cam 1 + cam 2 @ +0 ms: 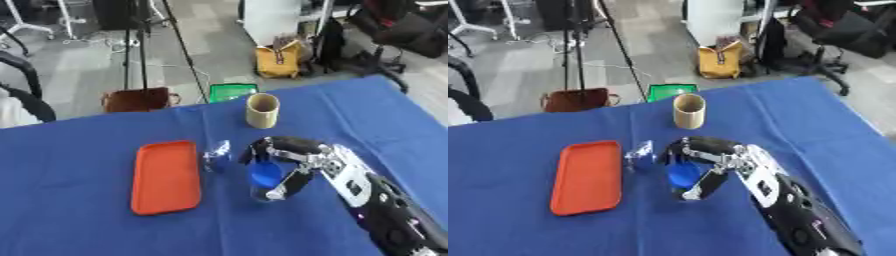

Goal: Pick up objects on the table and place them in the box.

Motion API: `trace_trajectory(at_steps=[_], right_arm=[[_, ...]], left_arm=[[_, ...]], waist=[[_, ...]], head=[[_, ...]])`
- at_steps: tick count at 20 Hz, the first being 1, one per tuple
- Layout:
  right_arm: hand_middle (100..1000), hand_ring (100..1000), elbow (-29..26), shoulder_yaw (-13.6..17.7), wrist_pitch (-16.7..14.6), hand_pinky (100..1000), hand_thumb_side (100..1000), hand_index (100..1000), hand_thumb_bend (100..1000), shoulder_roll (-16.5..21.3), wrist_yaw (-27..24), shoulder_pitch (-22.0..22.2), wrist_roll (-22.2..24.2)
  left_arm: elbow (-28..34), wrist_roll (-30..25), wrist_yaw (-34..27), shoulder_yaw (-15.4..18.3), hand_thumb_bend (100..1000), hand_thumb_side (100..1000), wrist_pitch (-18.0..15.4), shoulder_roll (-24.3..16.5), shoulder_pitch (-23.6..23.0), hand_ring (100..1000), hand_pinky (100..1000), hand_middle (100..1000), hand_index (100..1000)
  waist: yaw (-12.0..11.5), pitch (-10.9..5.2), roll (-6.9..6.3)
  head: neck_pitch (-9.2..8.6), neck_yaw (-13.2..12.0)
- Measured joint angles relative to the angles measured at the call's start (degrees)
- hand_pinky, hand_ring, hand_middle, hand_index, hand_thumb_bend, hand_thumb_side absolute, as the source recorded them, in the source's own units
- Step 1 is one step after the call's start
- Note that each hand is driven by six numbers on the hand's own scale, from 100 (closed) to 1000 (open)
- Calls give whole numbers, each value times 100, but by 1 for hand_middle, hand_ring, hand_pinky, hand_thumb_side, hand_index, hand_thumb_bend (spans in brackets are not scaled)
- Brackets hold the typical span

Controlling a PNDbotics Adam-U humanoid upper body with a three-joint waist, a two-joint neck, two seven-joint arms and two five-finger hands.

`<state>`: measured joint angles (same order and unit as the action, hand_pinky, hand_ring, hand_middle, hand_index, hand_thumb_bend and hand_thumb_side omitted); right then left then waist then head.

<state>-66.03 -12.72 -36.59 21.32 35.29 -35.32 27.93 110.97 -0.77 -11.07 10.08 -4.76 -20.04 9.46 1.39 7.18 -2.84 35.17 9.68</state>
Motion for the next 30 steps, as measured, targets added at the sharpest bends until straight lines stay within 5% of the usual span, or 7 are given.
trace_trajectory(at_steps=[16,26,30], right_arm=[[675,521,-5,-216,-17,450,100,826,349,-493,-273,-1130,-17],[670,527,1125,-104,-304,432,100,832,388,-1198,835,-1814,-303],[670,531,1262,2,-269,415,100,834,412,-1301,1450,-1913,-758]], left_arm=[[1,-49,-14,-47,354,1000,13,0,1,790,509,797,905],[8,-127,-80,-133,357,1000,25,49,185,791,509,798,906],[37,-136,-102,-142,358,1000,31,51,236,792,509,797,905]], waist=[[-205,-11,24],[-664,143,87],[-752,224,99]], head=[[5,113],[-8,268],[-51,295]])
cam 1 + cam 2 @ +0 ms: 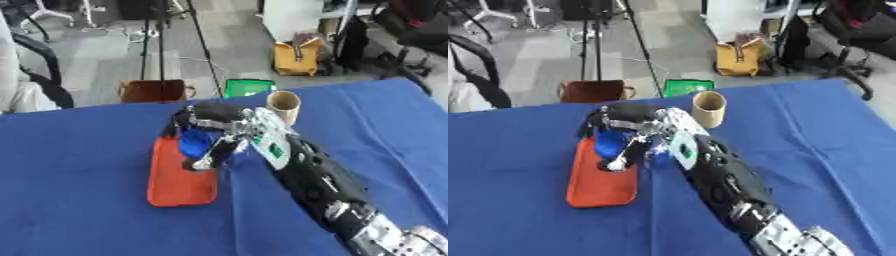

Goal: Pick up objects on the table and place them in the box.

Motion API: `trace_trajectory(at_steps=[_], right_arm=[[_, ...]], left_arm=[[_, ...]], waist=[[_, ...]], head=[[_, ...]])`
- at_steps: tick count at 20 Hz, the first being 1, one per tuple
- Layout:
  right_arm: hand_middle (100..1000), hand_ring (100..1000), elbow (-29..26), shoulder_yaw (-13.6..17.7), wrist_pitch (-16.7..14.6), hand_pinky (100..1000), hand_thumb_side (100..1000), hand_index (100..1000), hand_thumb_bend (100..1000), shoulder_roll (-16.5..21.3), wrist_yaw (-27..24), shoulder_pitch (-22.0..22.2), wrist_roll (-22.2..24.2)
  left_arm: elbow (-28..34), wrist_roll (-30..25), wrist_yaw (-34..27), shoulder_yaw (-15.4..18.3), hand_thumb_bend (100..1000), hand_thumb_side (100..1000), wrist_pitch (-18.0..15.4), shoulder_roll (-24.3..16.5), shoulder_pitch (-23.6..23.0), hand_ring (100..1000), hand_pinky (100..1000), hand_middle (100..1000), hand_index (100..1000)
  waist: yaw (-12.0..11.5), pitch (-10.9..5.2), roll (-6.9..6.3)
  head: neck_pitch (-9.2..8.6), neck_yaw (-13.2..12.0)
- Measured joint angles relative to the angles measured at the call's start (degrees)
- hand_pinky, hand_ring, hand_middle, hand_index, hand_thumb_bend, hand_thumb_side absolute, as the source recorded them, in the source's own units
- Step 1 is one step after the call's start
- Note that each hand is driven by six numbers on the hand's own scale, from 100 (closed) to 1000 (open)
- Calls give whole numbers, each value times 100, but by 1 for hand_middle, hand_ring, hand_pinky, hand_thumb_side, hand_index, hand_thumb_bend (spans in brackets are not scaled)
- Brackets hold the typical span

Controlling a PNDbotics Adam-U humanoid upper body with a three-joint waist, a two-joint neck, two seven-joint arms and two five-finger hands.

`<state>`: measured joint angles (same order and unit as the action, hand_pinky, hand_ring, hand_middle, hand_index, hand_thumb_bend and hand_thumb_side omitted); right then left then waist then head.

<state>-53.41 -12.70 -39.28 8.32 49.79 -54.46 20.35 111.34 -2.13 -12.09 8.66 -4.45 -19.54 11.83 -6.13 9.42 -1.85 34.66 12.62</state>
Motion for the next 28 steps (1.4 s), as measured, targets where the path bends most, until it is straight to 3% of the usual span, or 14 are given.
trace_trajectory(at_steps=[5,10,12,13,15,19,24,28], right_arm=[[673,535,-4,-1,390,412,100,837,430,-89,1103,-54,-1068],[724,609,288,-3,387,547,179,854,447,-249,1860,14,-1653],[728,615,524,0,191,556,183,856,446,-319,2000,76,-1648],[775,708,625,1,86,657,258,884,482,-342,2049,94,-1609],[819,788,810,4,-133,767,338,902,525,-379,2138,123,-1448],[866,855,996,83,-421,878,405,923,598,-397,2248,154,-1114],[874,863,945,152,-513,910,424,925,615,-388,2093,145,-928],[871,860,545,159,-493,920,424,921,610,-262,1432,81,-875]], left_arm=[[3,-6,-2,-1,358,1000,6,13,26,792,509,797,905],[10,-14,-2,-2,357,1000,10,46,26,793,509,797,905],[18,-15,-2,-4,357,1000,10,46,26,793,509,797,905],[21,-16,-2,-4,358,1000,9,46,26,793,510,798,906],[35,-21,-4,-5,361,1000,4,46,26,794,512,797,906],[68,3,-7,0,363,1000,-21,45,25,795,513,791,906],[90,35,-8,2,365,1000,-36,44,24,795,514,789,906],[90,40,-8,3,367,1000,-35,42,17,796,514,789,907]], waist=[[-25,26,17],[-31,26,-19],[-29,26,-31],[-29,26,-33],[-27,26,-44],[-27,20,-68],[-6,11,-64],[56,-34,-47]], head=[[-6,8],[-32,18],[-47,19],[-48,19],[-48,19],[-48,17],[-48,5],[-48,-15]])
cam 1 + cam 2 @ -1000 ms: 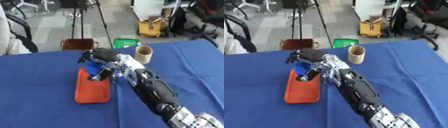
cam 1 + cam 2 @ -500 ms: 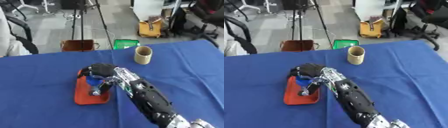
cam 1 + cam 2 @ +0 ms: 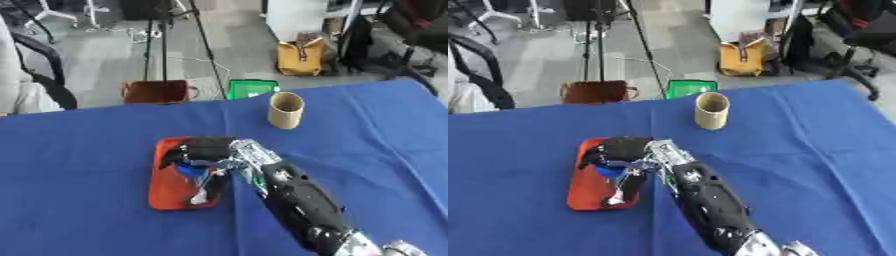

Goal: Pick up objects on the table and place them in the box.

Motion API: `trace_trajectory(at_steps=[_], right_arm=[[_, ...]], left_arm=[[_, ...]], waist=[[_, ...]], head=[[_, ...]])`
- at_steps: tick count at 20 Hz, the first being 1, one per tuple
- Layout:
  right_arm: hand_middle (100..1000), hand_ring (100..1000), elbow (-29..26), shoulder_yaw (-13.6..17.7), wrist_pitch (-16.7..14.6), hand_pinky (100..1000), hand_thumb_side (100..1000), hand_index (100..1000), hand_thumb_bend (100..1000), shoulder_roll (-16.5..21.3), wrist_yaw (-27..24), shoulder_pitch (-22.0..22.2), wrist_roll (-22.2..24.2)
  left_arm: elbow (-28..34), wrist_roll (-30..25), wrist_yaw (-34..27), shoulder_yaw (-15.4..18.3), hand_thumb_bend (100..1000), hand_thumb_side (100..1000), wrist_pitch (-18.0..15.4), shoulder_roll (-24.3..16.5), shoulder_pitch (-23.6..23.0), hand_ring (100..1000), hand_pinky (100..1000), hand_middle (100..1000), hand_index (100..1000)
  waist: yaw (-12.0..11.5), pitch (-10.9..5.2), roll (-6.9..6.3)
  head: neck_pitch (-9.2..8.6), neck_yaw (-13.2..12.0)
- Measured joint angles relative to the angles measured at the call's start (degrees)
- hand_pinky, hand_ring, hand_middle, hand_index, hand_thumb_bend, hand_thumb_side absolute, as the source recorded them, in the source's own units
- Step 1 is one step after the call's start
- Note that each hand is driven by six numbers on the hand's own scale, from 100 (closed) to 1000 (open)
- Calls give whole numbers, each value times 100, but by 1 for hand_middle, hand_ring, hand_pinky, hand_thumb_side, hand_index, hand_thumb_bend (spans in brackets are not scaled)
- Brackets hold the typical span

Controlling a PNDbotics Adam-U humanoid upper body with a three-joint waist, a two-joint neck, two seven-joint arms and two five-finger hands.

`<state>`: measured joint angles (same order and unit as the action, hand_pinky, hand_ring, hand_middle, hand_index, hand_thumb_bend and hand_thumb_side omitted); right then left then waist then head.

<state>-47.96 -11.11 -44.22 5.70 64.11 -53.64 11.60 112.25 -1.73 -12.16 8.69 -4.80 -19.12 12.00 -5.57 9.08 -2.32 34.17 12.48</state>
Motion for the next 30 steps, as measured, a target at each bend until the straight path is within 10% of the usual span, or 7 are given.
trace_trajectory(at_steps=[15,30], right_arm=[[835,810,-3253,-102,1570,850,365,908,505,967,-3855,373,242],[826,792,-3893,-138,1671,818,346,905,485,1624,-4338,1361,827]], left_arm=[[-4,47,1,40,369,1000,-6,-9,-138,803,513,789,900],[-20,11,30,68,463,990,-11,-4,-204,803,509,789,901]], waist=[[391,-132,18],[737,-124,-148]], head=[[5,-207],[-1,-369]])
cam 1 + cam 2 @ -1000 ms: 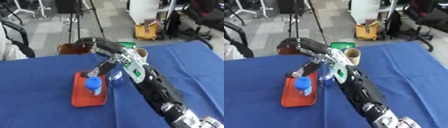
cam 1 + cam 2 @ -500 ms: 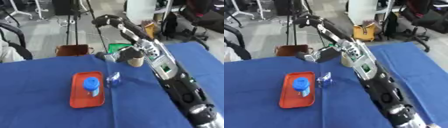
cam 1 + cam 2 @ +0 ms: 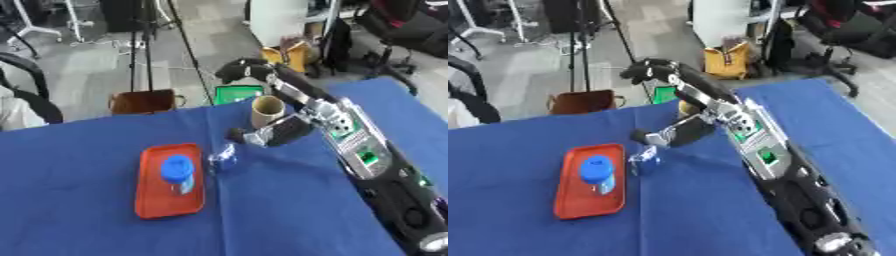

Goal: Pick up objects on the table and place them in the box.

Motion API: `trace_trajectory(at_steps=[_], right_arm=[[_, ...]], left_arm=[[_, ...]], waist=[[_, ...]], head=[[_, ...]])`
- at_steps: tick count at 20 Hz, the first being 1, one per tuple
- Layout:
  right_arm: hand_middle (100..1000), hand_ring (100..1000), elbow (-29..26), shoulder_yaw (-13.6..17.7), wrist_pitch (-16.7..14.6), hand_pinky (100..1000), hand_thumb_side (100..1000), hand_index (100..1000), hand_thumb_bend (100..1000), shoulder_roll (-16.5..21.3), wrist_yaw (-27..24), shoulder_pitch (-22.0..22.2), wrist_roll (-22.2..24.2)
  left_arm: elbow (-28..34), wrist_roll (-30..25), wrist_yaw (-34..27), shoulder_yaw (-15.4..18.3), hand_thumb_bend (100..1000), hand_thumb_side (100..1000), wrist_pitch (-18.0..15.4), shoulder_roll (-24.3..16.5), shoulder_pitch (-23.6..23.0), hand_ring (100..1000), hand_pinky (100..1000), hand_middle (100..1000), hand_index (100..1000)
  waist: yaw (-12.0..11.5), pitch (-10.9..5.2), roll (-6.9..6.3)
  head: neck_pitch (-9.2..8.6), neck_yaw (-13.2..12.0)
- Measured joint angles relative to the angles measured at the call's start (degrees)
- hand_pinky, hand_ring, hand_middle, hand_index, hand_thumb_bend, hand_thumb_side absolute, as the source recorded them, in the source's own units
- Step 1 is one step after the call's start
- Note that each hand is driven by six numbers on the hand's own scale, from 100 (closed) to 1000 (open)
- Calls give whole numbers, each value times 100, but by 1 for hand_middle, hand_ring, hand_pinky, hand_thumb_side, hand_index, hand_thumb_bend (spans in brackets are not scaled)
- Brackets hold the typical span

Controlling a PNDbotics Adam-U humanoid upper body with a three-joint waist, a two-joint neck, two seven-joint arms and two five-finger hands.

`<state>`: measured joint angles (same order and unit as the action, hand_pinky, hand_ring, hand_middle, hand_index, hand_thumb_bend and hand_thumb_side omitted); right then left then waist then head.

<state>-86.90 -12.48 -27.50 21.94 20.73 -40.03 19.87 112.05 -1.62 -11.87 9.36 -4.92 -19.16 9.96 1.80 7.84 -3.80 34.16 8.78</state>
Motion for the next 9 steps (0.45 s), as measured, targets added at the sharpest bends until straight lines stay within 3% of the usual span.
trace_trajectory(at_steps=[9], right_arm=[[823,791,-34,17,-39,816,343,904,487,44,-10,123,41]], left_arm=[[0,-110,32,-1,502,938,9,2,-2,804,508,791,907]], waist=[[28,-9,0]], head=[[-1,-11]])
